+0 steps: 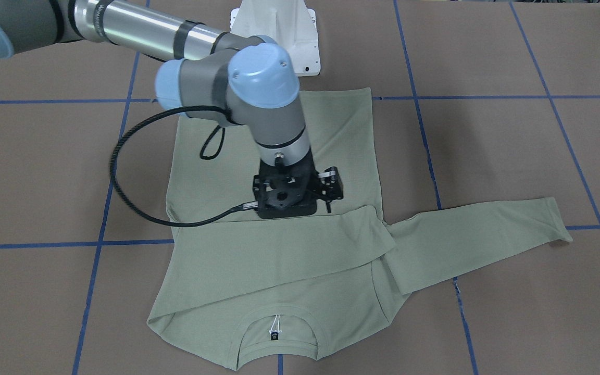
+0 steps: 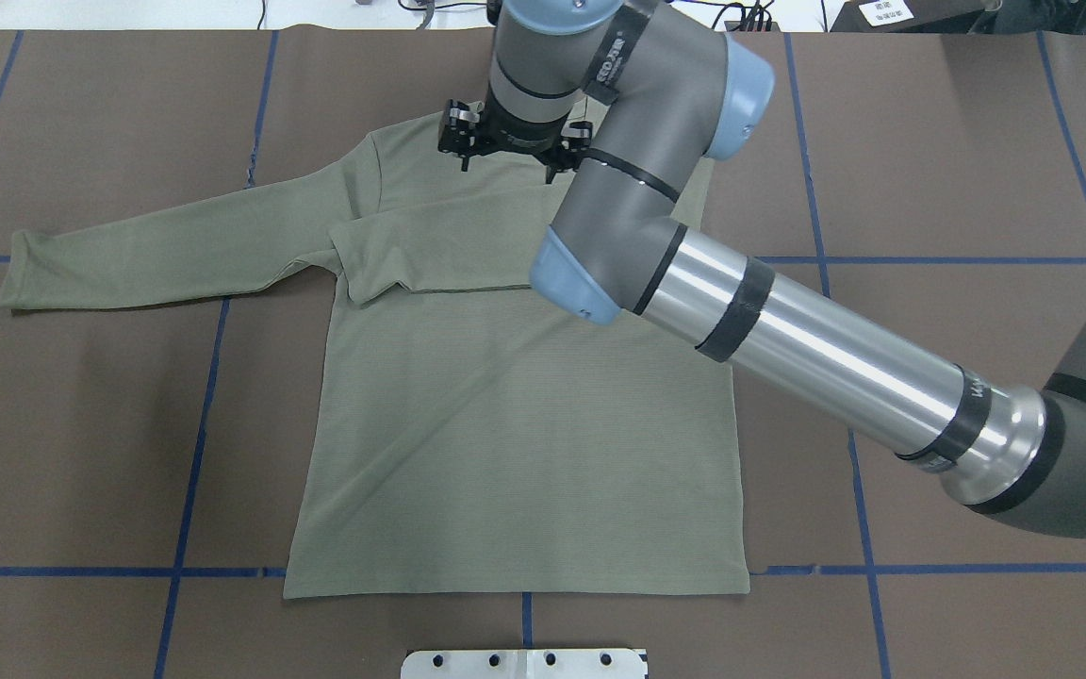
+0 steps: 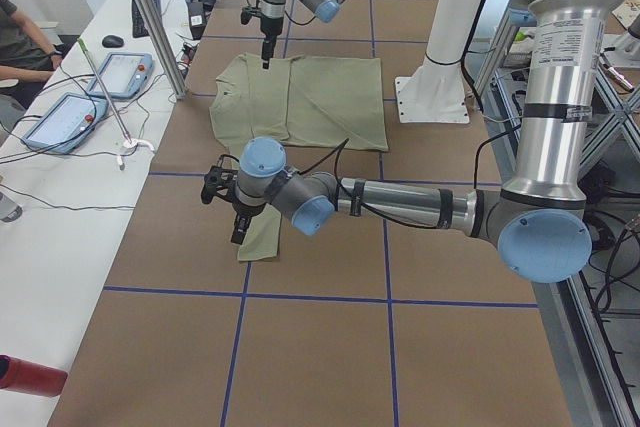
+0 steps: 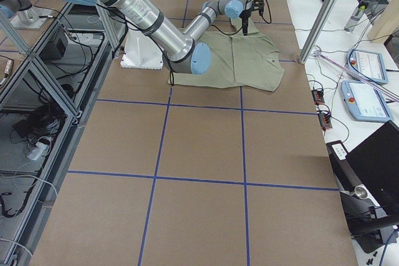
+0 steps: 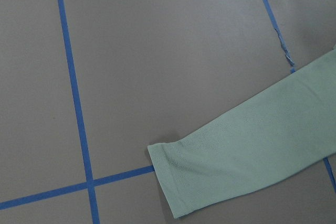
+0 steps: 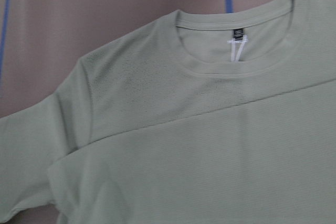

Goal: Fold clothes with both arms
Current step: 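Raise the right gripper away while the left gripper moves to the other cuff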

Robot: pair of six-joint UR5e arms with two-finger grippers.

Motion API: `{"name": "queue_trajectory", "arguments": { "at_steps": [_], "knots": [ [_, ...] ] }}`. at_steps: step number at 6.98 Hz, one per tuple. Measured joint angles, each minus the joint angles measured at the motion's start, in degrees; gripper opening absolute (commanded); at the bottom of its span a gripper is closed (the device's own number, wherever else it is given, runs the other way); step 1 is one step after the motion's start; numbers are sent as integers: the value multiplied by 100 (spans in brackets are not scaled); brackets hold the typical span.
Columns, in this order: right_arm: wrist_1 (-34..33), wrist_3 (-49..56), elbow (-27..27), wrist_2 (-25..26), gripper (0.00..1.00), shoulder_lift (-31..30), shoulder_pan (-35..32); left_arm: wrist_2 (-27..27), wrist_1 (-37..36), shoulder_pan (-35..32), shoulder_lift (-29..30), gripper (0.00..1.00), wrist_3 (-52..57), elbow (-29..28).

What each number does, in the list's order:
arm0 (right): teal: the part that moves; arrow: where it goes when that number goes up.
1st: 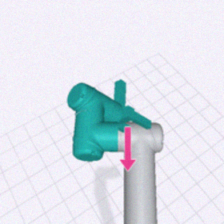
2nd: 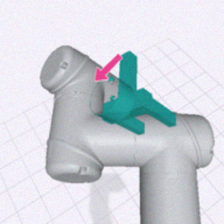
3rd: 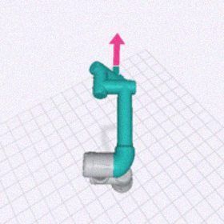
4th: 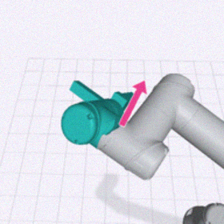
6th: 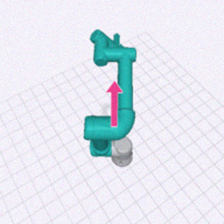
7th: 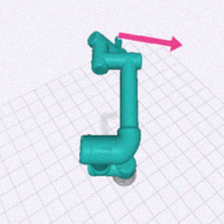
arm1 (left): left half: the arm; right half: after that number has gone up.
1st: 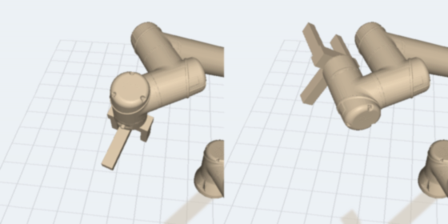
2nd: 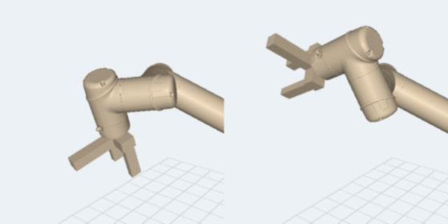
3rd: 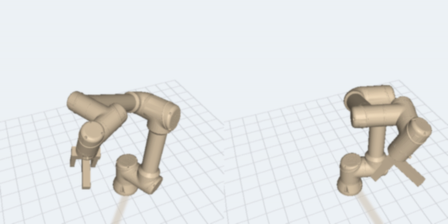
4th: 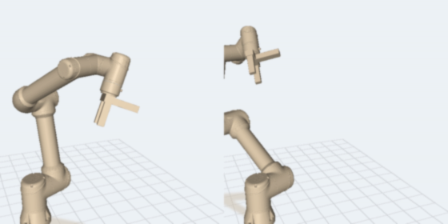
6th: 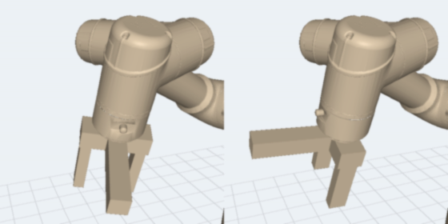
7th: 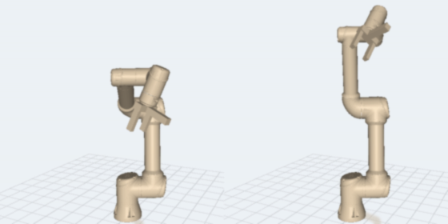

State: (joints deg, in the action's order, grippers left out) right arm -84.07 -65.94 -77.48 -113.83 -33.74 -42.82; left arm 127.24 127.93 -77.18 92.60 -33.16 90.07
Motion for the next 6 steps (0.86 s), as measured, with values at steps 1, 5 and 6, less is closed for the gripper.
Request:
{"name": "queue_trajectory", "arguments": {
  "at_steps": [1,5,6],
  "knots": [
    [-523,479,-476,-140,100,-361,-221,-457,400,284,-42,100,-574,-170],
    [-1373,2099,-1642,-876,100,-1662,-1150,-1672,1669,1392,-37,100,-2192,-988],
    [-1381,2221,-1736,-946,100,-1810,-1230,-1856,1795,1572,-1,99,-2335,-1162]
  ]
}}
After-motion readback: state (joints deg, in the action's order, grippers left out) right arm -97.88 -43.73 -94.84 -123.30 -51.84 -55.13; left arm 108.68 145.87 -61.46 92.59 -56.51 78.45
